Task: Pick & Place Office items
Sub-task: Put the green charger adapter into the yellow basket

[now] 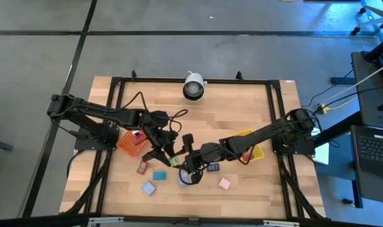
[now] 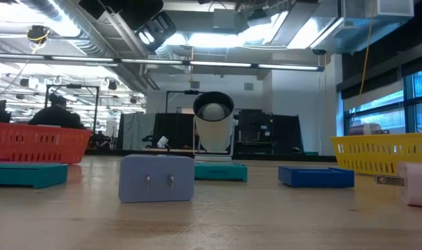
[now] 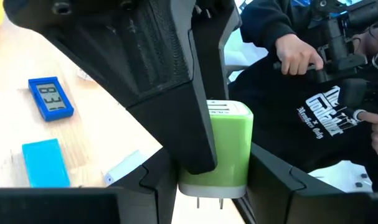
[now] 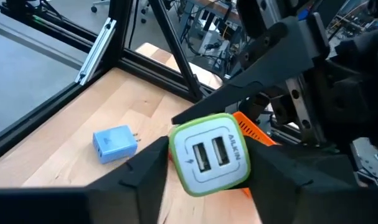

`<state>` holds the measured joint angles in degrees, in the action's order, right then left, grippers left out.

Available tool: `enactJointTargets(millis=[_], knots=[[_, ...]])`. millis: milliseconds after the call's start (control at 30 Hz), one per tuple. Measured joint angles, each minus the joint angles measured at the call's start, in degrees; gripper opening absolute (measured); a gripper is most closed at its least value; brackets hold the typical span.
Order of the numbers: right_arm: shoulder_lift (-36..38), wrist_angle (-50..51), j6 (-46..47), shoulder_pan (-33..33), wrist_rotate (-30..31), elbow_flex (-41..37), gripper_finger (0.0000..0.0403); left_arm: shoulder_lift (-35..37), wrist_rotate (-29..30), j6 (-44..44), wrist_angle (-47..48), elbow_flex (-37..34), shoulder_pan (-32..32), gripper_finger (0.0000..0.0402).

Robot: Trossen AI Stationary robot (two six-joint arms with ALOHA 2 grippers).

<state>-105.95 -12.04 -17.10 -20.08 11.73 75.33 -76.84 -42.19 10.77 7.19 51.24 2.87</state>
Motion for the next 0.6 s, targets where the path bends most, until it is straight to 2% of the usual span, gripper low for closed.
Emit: enactJointTargets(millis=[133,467,600], knots=[[0.0,-0.09,-0.66,0.01,-0.62,0.0,0.0156,0.0,-0.39,0.17,0.05,0.0,0.01,0.0145],[0.0,-0.37,-0.96,0.01,-0.71,0.0,0.0156,0.0,-1.19,0.68,-0.01,0.02,0.0,0.0145],[0.0,-0.38,-1.11,0.01,-0.6,0.0,0.0156,0.0,-1.51,0.68,-0.05,0.02,-0.02,0.0169]])
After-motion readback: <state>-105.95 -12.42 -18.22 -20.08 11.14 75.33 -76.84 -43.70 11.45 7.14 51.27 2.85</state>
